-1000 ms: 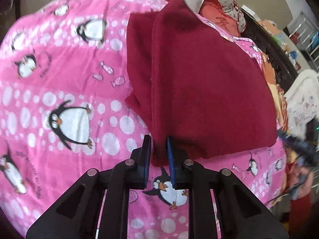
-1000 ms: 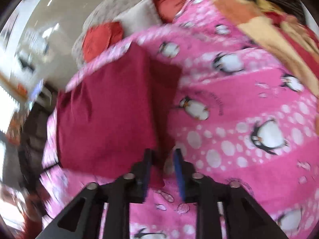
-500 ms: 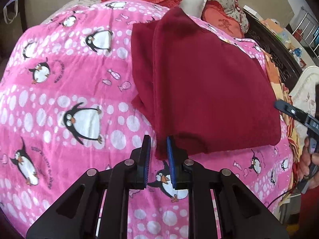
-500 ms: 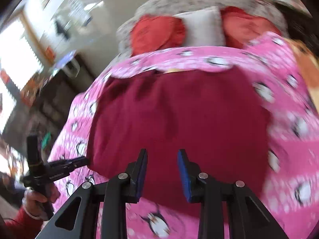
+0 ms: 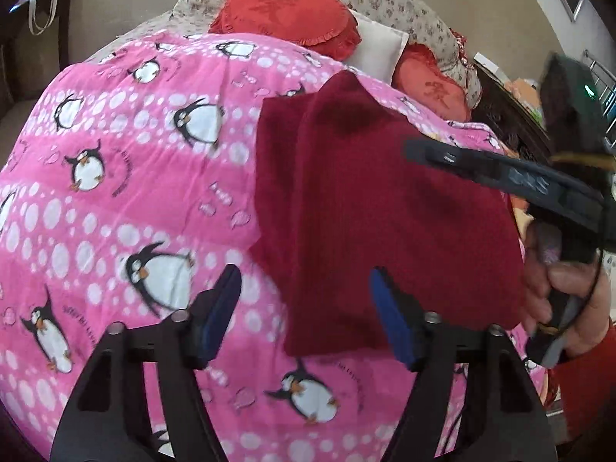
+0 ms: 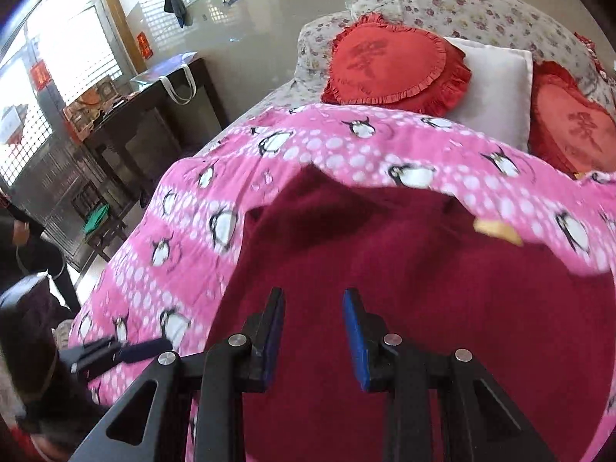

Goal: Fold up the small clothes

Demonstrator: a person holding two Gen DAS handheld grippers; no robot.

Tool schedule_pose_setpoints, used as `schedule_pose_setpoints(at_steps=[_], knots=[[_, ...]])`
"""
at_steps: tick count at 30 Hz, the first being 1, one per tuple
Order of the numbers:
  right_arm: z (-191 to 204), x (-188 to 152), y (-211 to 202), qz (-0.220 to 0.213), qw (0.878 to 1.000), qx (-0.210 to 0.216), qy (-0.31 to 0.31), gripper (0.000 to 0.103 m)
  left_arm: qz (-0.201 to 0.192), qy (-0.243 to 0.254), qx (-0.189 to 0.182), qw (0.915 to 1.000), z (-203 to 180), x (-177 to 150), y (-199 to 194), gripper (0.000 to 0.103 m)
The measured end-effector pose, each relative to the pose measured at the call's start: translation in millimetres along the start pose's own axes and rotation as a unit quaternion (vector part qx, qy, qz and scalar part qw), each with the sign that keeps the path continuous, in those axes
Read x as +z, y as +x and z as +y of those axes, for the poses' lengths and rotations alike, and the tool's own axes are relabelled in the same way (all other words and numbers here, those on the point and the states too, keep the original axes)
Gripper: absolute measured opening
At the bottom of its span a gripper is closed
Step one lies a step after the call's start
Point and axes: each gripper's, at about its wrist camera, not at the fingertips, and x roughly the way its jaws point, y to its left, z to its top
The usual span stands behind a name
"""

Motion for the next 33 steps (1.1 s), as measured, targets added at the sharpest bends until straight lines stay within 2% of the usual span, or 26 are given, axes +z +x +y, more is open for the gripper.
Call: schedule_pose_setpoints(at_steps=[6, 10, 12, 18, 23, 26, 29, 33], knots=[[-3, 32, 33, 0.008, 1.000, -0.002, 0.021, 0.030, 0.066, 0.048, 0.004, 0.9967, -18, 9, 34, 0.071], [-8, 46, 64, 0.039, 0.998, -0.029, 0.034, 0.030, 0.098, 0.078, 0.035, 0.9915, -27, 12, 56, 0.071], [-15, 48, 81, 0.058, 0.996, -0.029, 0.061, 0.030, 0.108, 0.095, 0.050, 0.9884, -33, 16, 61, 0.074], [-26, 56, 84, 0.057, 0.994, -0.002, 0.091, 0.032, 0.153, 0.118, 0.077, 0.9782, -41, 29, 79, 0.083], [-36, 58, 71, 0.056, 0.992, 0.016, 0.111, 0.034, 0.180, 0.145, 0.092, 0.9686, -54, 37, 88, 0.084], [-44, 60, 78, 0.064, 0.989, 0.027, 0.131, 0.034, 0.193, 0.158, 0.098, 0.9634, -60, 41, 92, 0.084], [-47, 62, 83, 0.073, 0.985, 0.037, 0.151, 0.035, 0.212, 0.194, 0.109, 0.9517, -75, 50, 100, 0.084], [-51, 62, 74, 0.074, 0.982, 0.055, 0.163, 0.035, 0.226, 0.276, 0.137, 0.9242, -104, 50, 107, 0.084]])
